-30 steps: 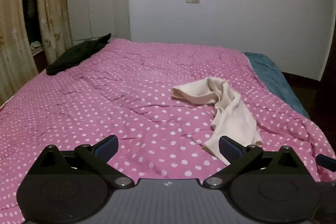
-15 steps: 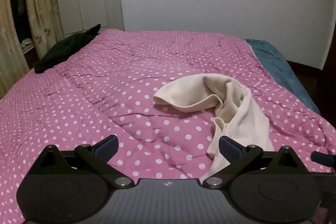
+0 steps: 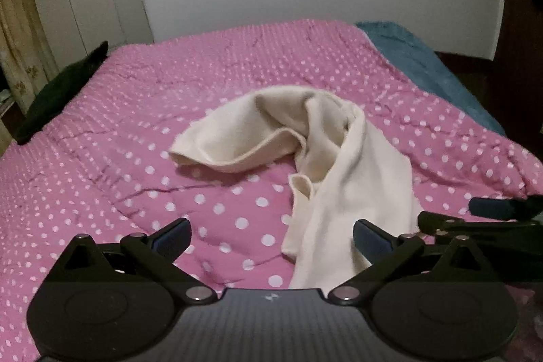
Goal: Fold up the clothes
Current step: 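Lower both tools toward the cream sweatshirt and close the left gripper on it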
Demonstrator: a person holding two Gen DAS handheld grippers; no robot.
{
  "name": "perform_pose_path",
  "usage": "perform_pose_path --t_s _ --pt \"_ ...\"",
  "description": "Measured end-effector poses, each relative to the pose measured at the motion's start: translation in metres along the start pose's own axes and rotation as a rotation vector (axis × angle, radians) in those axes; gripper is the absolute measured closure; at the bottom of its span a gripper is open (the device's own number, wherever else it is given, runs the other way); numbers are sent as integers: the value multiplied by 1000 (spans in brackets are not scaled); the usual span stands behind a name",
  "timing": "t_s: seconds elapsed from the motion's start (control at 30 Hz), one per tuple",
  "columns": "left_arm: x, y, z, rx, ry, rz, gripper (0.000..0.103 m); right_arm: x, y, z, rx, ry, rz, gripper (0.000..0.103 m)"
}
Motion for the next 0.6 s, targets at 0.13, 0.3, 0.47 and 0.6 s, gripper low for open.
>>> perform_pose_path --t_s 0.13,0.3,0.47,0.6 --pt "-9 0 4 -3 37 9 21 0 0 0 13 0 0 37" --pt "-7 3 5 1 37 73 68 -1 0 1 12 3 -3 37" --pt "8 7 2 9 -1 90 91 2 1 3 11 1 -12 37" --pt "18 15 -2 15 -38 114 94 6 0 4 11 -4 -20 37"
Point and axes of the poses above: each gripper's, at about its wrist camera, not at the fingertips, and x roughly against the way its jaws point, y to its left, z to its underside, the point moved 1 cm from there along -x, roughly the way its jaws point, and after that the axes turned 10 degrees about z, right-handed, at the moved point
